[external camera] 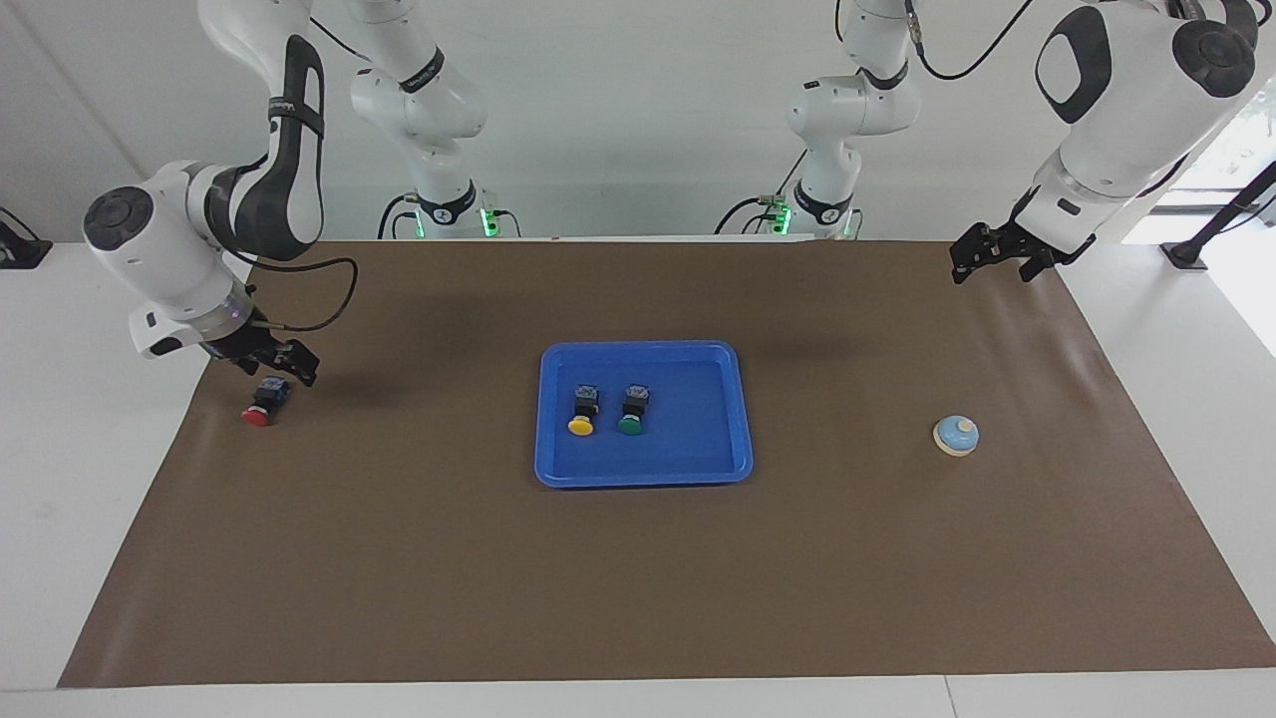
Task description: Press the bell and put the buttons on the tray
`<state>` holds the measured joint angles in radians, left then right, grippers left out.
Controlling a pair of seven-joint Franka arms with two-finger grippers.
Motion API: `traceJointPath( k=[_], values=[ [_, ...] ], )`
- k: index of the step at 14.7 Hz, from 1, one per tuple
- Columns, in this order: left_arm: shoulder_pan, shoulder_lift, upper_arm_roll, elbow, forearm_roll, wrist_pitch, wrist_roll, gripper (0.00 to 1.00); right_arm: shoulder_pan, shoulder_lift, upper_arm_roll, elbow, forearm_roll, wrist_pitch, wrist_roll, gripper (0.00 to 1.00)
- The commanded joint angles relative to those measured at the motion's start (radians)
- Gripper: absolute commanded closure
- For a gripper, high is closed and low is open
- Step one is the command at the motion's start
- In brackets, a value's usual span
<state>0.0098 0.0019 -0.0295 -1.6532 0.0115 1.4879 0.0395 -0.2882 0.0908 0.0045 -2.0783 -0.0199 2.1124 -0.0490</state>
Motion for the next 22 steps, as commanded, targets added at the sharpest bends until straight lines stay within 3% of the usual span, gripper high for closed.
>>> traceJointPath(
  k=[1,5,11,14,16,17,20,22],
  values=[
    [0.002,-0.008,-0.003,0.007,0.011,-0.015,-0.009,0.00,-0.078,-0.069,0.018,-0.155,-0.009,0.147,-0.096,0.00],
    [0.002,-0.010,-0.003,0.006,0.011,-0.015,-0.009,0.00,-0.117,-0.060,0.018,-0.288,-0.009,0.389,-0.138,0.00],
    [0.002,-0.010,-0.003,0.006,0.011,-0.015,-0.009,0.00,-0.157,0.013,0.020,-0.293,-0.009,0.477,-0.192,0.00],
    [0.002,-0.010,-0.003,0.006,0.011,-0.015,-0.009,0.00,-0.151,0.018,0.020,-0.287,-0.008,0.483,-0.190,0.06],
    [0.002,-0.010,-0.003,0.007,0.011,-0.015,-0.009,0.00,-0.146,0.023,0.022,-0.286,-0.006,0.489,-0.187,0.18],
    [0.002,-0.010,-0.003,0.007,0.011,-0.015,-0.009,0.00,-0.146,0.032,0.022,-0.278,-0.006,0.489,-0.189,0.31],
    [0.002,-0.010,-0.003,0.007,0.011,-0.015,-0.009,0.00,-0.138,0.040,0.022,-0.264,-0.005,0.485,-0.189,1.00],
    [0.002,-0.010,-0.003,0.007,0.011,-0.015,-0.009,0.00,-0.138,0.040,0.022,-0.261,-0.005,0.472,-0.192,1.00]
  ],
)
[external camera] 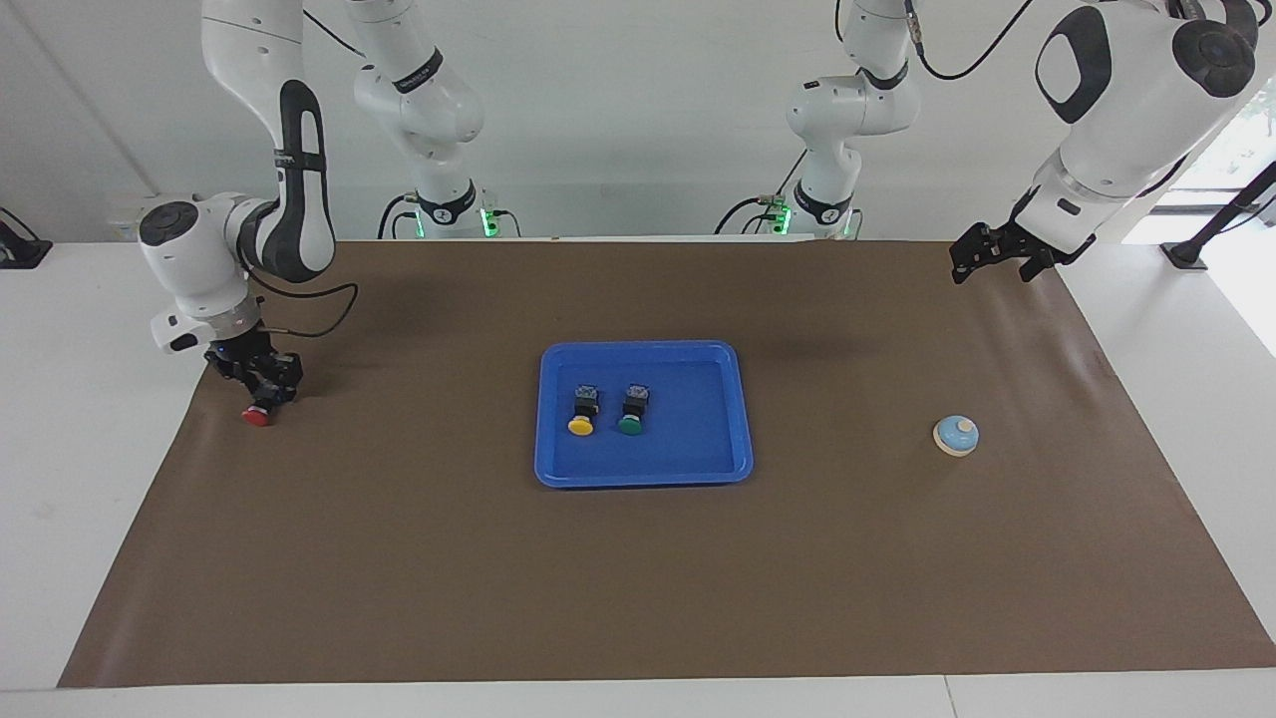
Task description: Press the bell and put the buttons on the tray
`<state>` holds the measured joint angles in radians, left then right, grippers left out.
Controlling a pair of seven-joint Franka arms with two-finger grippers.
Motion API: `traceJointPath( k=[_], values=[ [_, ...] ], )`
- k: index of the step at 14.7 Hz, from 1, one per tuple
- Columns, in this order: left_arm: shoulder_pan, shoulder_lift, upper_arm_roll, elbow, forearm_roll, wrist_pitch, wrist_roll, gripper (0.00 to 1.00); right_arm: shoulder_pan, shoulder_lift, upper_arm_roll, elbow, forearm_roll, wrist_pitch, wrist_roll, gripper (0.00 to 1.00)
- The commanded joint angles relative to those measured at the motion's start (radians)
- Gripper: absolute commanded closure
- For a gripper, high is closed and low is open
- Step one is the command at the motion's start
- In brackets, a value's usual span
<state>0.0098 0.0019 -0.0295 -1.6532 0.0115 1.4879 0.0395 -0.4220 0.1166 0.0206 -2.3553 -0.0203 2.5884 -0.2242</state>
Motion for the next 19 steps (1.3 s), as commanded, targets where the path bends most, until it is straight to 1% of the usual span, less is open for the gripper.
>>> traceJointPath(
  k=[1,2,4,7,10,11,12,13,15,18,19],
  values=[
    [0.002,-0.010,-0.003,0.006,0.011,-0.015,-0.009,0.00,-0.004,0.014,0.006,0.027,-0.004,-0.020,-0.021,1.00],
    [0.002,-0.010,-0.003,0.006,0.011,-0.015,-0.009,0.00,-0.003,0.011,0.009,0.040,-0.004,-0.049,-0.021,1.00],
    [0.002,-0.008,-0.003,0.006,0.011,-0.015,-0.009,0.00,0.024,0.008,0.013,0.115,-0.004,-0.167,-0.014,1.00],
    [0.002,-0.010,-0.003,0.006,0.011,-0.015,-0.009,0.00,0.126,0.006,0.013,0.261,-0.003,-0.379,0.064,1.00],
    [0.002,-0.010,-0.003,0.006,0.011,-0.015,-0.009,0.00,0.283,0.015,0.013,0.410,-0.007,-0.563,0.262,1.00],
    [0.002,-0.010,-0.003,0.006,0.011,-0.015,-0.010,0.00,0.354,0.020,0.013,0.456,-0.007,-0.612,0.349,1.00],
    [0.002,-0.010,-0.003,0.007,0.011,-0.015,-0.009,0.00,0.435,0.041,0.013,0.508,-0.007,-0.660,0.441,1.00],
    [0.002,-0.010,-0.003,0.006,0.011,-0.015,-0.009,0.00,0.504,0.057,0.013,0.549,-0.007,-0.686,0.523,1.00],
    [0.002,-0.010,-0.003,0.006,0.011,-0.015,-0.009,0.00,0.644,0.060,0.013,0.583,0.000,-0.702,0.655,1.00],
    [0.002,-0.010,-0.003,0.006,0.011,-0.015,-0.009,0.00,0.787,0.069,0.013,0.599,0.020,-0.686,0.808,1.00],
    [0.002,-0.010,-0.003,0.006,0.011,-0.015,-0.009,0.00,0.819,0.090,0.013,0.637,0.037,-0.694,0.837,1.00]
  ],
)
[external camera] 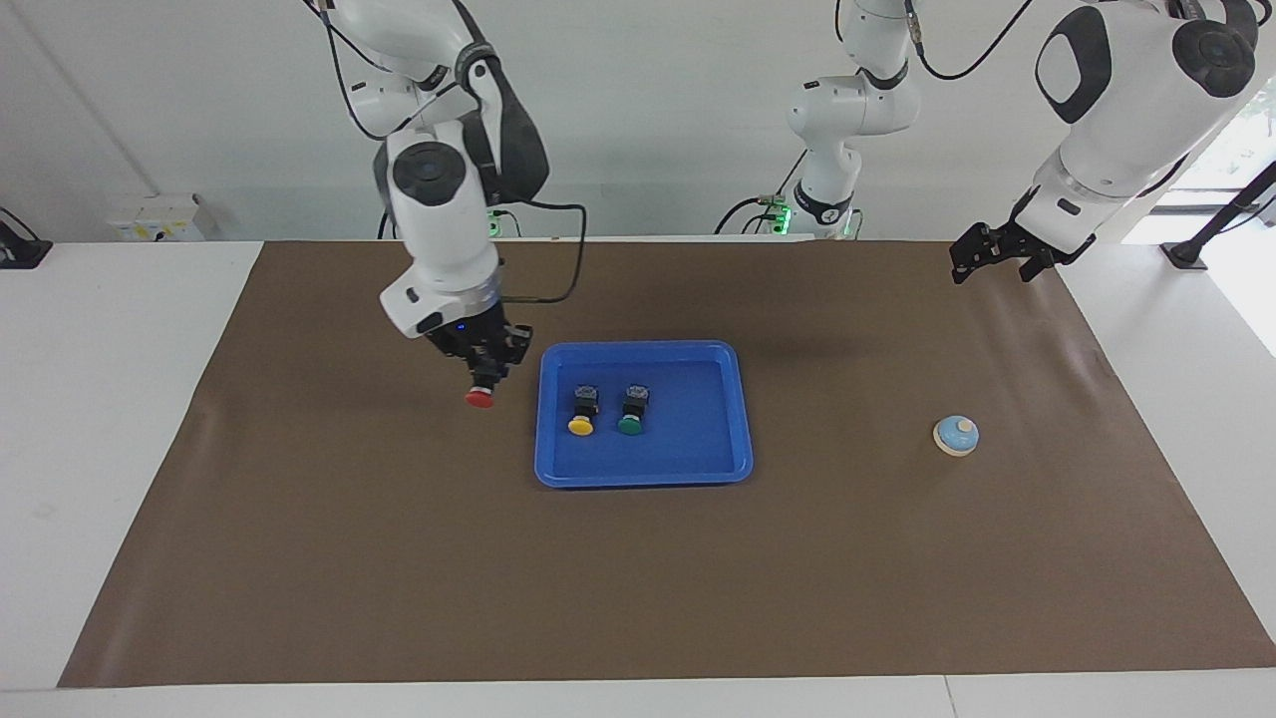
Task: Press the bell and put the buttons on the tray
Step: 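Carry the red button into the tray and open the right gripper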
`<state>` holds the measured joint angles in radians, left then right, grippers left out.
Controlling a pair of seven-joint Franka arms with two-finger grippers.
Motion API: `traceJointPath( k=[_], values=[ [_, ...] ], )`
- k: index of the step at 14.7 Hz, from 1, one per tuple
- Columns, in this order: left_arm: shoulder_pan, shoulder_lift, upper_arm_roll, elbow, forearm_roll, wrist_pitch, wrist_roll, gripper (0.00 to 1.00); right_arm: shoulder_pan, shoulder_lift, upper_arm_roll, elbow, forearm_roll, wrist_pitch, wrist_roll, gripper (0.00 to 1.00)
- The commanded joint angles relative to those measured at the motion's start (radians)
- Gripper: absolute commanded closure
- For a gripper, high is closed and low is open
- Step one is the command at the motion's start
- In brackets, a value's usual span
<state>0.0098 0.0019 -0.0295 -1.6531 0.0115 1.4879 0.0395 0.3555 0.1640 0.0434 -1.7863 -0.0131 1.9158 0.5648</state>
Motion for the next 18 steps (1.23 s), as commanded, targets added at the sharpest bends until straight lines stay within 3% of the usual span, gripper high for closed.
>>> traceJointPath(
  k=[1,3,6,7,10,18],
  values=[
    [0.002,-0.010,-0.003,0.006,0.011,-0.015,-0.009,0.00,0.060,0.061,-0.010,0.099,0.036,-0.029,0.069,1.00],
    [0.002,-0.010,-0.003,0.006,0.011,-0.015,-0.009,0.00,0.117,0.126,-0.010,0.169,0.038,-0.031,0.128,1.00],
    [0.002,-0.010,-0.003,0.006,0.011,-0.015,-0.009,0.00,0.203,0.306,-0.013,0.353,0.032,-0.046,0.251,1.00],
    [0.002,-0.010,-0.003,0.006,0.011,-0.015,-0.009,0.00,0.223,0.343,-0.013,0.370,0.025,-0.031,0.291,1.00],
    [0.002,-0.010,-0.003,0.006,0.011,-0.015,-0.009,0.00,0.269,0.374,-0.013,0.332,0.012,0.066,0.343,1.00],
    [0.002,-0.010,-0.003,0.007,0.011,-0.015,-0.009,0.00,0.312,0.322,-0.010,0.101,0.013,0.328,0.331,1.00]
  ],
)
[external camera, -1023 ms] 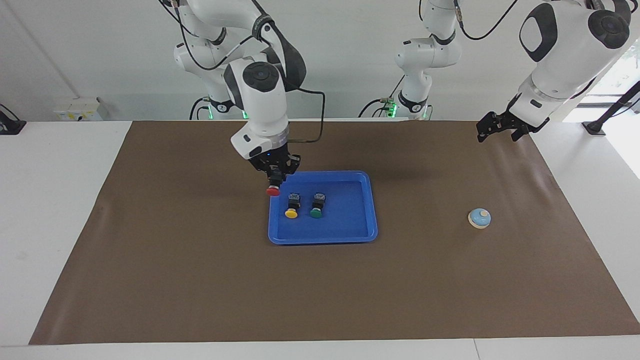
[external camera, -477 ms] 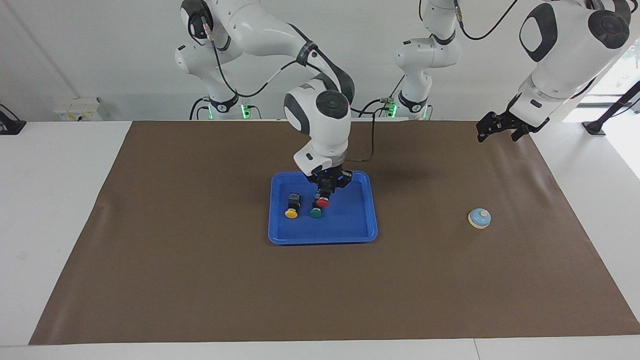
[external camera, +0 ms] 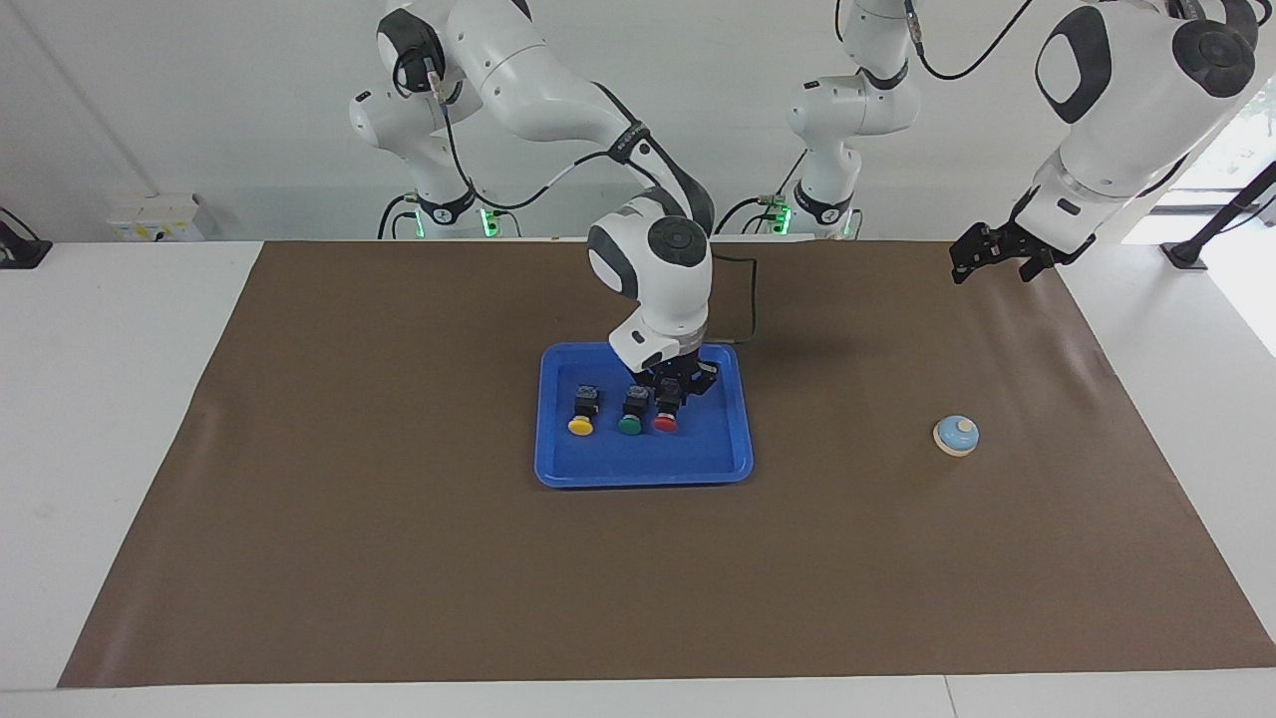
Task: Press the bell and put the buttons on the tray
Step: 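Carry the red button into the tray and open the right gripper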
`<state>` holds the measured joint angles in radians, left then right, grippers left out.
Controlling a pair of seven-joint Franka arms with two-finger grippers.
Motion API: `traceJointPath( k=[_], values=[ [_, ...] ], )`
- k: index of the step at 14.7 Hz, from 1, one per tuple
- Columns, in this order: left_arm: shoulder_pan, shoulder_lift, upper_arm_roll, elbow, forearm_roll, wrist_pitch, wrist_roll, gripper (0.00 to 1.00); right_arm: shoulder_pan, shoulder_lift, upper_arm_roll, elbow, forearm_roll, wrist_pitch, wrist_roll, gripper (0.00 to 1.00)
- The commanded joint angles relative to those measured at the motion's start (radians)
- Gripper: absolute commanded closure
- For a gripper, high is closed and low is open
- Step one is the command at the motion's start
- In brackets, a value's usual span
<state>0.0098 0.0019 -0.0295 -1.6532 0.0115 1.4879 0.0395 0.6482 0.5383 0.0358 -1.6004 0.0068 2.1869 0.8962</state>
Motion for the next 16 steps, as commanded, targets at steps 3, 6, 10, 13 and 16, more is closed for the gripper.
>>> traceJointPath(
  k=[3,6,10,13,16],
  values=[
    [0.002,-0.013,-0.003,0.006,0.011,-0.015,-0.009,0.00,0.043,-0.057,-0.002,-0.087,-0.010,0.065,-0.006,1.00],
    [0.002,-0.013,-0.003,0.006,0.011,-0.015,-0.009,0.00,0.071,-0.058,-0.002,-0.082,-0.005,0.053,-0.002,0.01],
    [0.002,-0.013,-0.003,0.006,0.011,-0.015,-0.009,0.00,0.080,-0.057,-0.005,-0.026,-0.005,-0.048,0.059,0.00],
    [0.002,-0.013,-0.003,0.006,0.011,-0.015,-0.009,0.00,0.050,-0.119,-0.014,-0.023,-0.007,-0.140,0.047,0.00],
    [0.002,-0.013,-0.003,0.007,0.011,-0.015,-0.009,0.00,-0.060,-0.226,-0.013,-0.024,0.001,-0.261,-0.032,0.00]
  ],
)
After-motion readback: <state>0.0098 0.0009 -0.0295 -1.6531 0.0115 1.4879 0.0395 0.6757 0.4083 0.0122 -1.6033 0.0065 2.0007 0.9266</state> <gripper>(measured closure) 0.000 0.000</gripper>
